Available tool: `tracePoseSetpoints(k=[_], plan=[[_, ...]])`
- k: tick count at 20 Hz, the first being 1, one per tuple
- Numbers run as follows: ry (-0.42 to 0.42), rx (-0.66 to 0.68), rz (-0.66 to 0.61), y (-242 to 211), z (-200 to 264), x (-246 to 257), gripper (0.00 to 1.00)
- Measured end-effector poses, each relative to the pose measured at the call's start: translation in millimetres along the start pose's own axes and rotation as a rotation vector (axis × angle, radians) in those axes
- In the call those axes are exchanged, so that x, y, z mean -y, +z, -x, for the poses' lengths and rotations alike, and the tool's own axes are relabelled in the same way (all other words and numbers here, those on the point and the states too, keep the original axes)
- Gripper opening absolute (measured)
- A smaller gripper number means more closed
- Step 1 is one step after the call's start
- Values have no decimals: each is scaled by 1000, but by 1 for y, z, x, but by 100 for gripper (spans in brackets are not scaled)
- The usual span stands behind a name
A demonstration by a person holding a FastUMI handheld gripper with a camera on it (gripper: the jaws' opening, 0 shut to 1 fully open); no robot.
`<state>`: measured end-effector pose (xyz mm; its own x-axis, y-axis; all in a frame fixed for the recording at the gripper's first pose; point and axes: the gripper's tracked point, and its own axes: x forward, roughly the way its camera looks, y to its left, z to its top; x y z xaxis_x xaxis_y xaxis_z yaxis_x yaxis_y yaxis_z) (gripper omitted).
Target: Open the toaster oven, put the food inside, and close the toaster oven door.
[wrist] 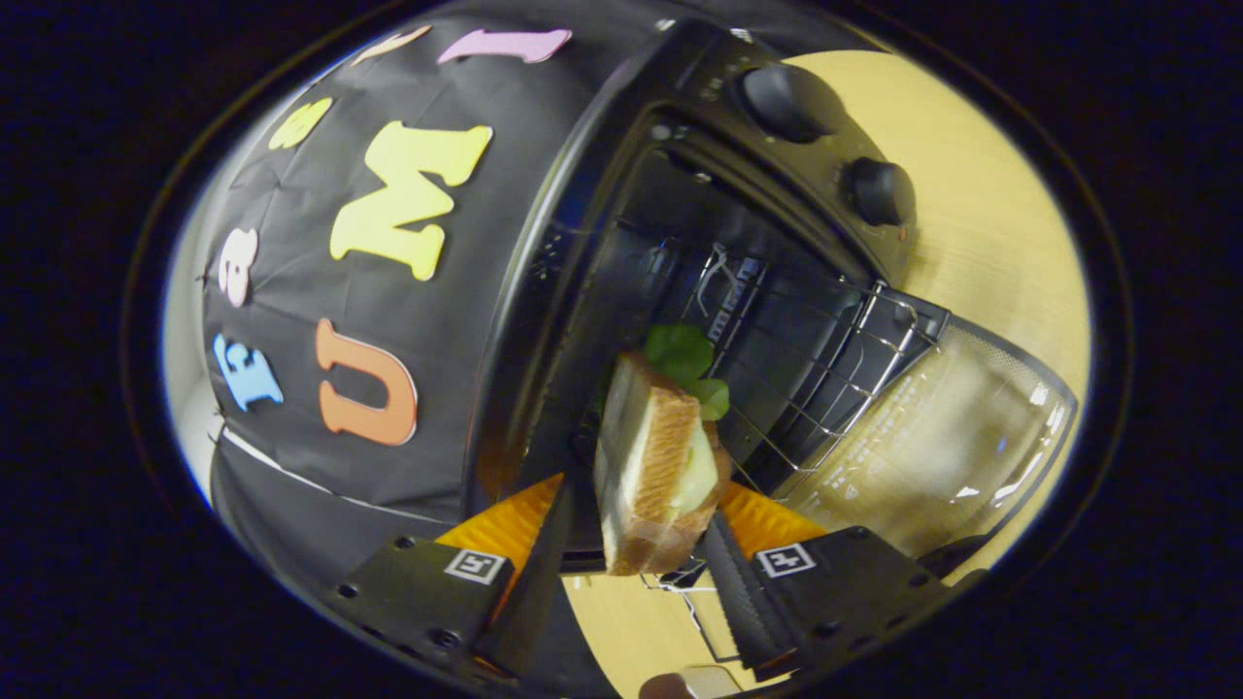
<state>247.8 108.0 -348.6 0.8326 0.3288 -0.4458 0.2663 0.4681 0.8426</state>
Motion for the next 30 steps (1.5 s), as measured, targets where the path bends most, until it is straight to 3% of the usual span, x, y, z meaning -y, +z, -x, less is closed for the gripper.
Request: tracePoseSetpoints(k=[1,10,14,22,30], plan=[[-32,-23,38,-2,-1,3,82],[-256,-215,565,-39,19,37,89],[-308,-254,680,-47,32,55,91],[-306,-130,924,-34,106,14,91],[-246,9,1085,-48,190,6,95]])
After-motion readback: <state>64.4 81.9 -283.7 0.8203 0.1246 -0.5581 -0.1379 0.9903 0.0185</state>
